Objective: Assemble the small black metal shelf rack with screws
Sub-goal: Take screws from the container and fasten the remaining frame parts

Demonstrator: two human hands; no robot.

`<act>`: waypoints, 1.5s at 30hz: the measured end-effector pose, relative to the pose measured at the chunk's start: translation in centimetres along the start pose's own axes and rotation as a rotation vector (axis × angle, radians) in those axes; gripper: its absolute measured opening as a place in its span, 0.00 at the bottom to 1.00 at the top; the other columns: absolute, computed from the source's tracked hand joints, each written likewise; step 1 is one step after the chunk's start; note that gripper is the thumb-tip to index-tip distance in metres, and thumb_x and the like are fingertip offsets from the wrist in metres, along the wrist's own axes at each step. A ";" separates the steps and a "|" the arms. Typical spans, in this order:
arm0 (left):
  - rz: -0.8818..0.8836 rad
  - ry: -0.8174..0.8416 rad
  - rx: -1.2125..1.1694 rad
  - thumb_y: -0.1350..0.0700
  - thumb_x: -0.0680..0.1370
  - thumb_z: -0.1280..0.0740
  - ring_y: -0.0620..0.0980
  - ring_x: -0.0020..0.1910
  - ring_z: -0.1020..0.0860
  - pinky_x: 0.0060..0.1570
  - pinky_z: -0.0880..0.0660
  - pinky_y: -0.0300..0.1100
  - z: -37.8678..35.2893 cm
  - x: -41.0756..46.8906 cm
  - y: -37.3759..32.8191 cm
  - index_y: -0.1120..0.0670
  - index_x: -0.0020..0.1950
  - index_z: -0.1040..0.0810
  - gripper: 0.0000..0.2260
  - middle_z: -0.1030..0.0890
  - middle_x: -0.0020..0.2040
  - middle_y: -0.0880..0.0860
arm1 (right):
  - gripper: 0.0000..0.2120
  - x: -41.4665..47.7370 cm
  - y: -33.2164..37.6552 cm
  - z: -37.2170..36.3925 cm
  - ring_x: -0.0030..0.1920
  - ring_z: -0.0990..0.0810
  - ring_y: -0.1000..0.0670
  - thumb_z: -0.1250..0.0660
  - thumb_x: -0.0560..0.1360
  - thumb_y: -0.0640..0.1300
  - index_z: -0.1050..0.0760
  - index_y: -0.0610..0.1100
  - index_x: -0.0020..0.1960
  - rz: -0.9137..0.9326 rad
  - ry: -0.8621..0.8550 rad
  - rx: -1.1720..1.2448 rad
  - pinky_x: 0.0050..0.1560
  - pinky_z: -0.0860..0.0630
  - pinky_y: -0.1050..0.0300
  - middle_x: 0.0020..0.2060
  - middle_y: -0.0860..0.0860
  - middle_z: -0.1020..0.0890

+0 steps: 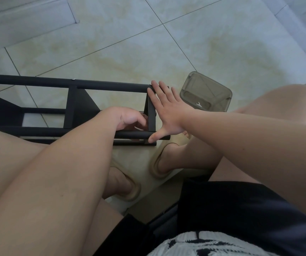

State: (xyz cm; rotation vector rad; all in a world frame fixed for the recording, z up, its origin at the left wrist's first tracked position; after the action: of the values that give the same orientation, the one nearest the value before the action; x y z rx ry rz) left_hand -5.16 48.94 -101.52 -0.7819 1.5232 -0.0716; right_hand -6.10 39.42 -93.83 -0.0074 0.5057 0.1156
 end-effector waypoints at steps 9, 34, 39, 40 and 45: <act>0.044 -0.074 0.159 0.59 0.77 0.34 0.62 0.60 0.21 0.68 0.28 0.57 0.4 -0.1 0.2 0.61 0.65 0.20 0.17 0.19 0.62 0.63 | 0.74 0.1 0.0 0.0 0.78 0.71 0.39 0.46 0.55 0.87 0.71 0.40 0.80 -0.002 -0.006 0.003 0.77 0.66 0.38 0.79 0.41 0.70; 0.059 -0.051 0.150 0.59 0.77 0.34 0.65 0.62 0.21 0.66 0.27 0.59 0.3 0.0 0.5 0.61 0.66 0.21 0.18 0.20 0.62 0.65 | 0.74 0.2 -0.1 -0.1 0.78 0.71 0.39 0.48 0.54 0.88 0.71 0.40 0.80 0.001 -0.021 0.006 0.76 0.67 0.39 0.79 0.41 0.70; 0.039 -0.007 0.112 0.61 0.78 0.36 0.60 0.53 0.21 0.58 0.25 0.53 0.0 0.2 0.3 0.60 0.67 0.22 0.17 0.19 0.58 0.64 | 0.74 0.2 -0.1 -0.2 0.78 0.72 0.39 0.47 0.54 0.88 0.71 0.41 0.80 -0.001 -0.015 0.004 0.76 0.67 0.39 0.78 0.41 0.71; 0.036 0.001 0.107 0.62 0.78 0.36 0.59 0.54 0.21 0.58 0.25 0.52 -0.1 0.2 0.3 0.59 0.67 0.21 0.17 0.19 0.58 0.63 | 0.74 0.2 -0.1 -0.1 0.78 0.72 0.39 0.47 0.54 0.88 0.71 0.40 0.80 -0.001 -0.014 0.005 0.76 0.67 0.39 0.78 0.41 0.71; 0.035 -0.007 0.110 0.62 0.78 0.36 0.58 0.55 0.22 0.65 0.28 0.53 0.2 0.5 0.5 0.59 0.65 0.20 0.16 0.19 0.58 0.62 | 0.74 0.2 -0.1 -0.2 0.78 0.72 0.38 0.48 0.54 0.88 0.71 0.40 0.80 0.001 -0.013 0.004 0.76 0.67 0.39 0.78 0.41 0.70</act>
State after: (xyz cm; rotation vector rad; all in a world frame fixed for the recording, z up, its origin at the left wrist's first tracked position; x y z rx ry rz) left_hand -5.13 49.16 -102.18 -0.6671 1.5129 -0.1263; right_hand -6.03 39.38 -94.06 -0.0030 0.4932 0.1153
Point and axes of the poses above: each hand's wrist, its own x-axis towards the middle knuckle, its own z-axis out of the back of the hand, y = z × x, the point moved 10 cm from there along x, towards the middle knuckle
